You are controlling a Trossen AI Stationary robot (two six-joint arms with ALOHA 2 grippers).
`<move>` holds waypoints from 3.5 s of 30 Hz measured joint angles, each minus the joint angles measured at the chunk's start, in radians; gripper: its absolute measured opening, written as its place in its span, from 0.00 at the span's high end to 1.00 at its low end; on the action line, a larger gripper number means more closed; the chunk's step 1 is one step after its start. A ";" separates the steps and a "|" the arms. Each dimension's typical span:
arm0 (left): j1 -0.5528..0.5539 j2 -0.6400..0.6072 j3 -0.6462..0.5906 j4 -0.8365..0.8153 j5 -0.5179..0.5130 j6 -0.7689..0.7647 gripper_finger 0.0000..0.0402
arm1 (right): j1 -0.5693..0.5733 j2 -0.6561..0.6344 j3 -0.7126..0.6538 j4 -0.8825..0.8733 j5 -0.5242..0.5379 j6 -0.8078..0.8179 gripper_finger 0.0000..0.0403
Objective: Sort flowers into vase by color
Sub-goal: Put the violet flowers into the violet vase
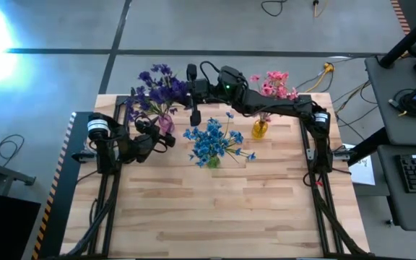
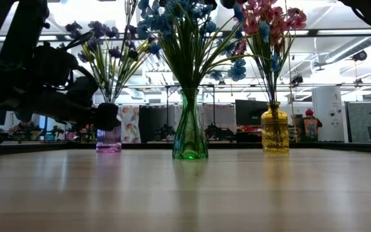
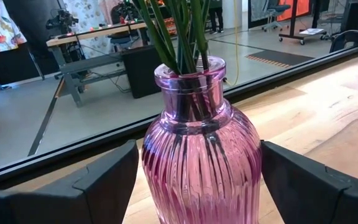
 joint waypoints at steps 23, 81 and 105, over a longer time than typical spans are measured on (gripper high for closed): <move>0.000 0.000 0.000 -0.005 0.005 -0.019 0.23 | 0.000 0.094 -0.131 0.253 0.072 -0.045 0.96; 0.000 0.000 0.000 -0.010 0.008 -0.020 0.23 | 0.084 0.112 -0.071 0.197 0.447 0.018 0.96; 0.000 0.000 0.000 -0.019 0.008 -0.019 0.23 | 0.081 0.170 -0.081 0.306 0.498 -0.010 0.96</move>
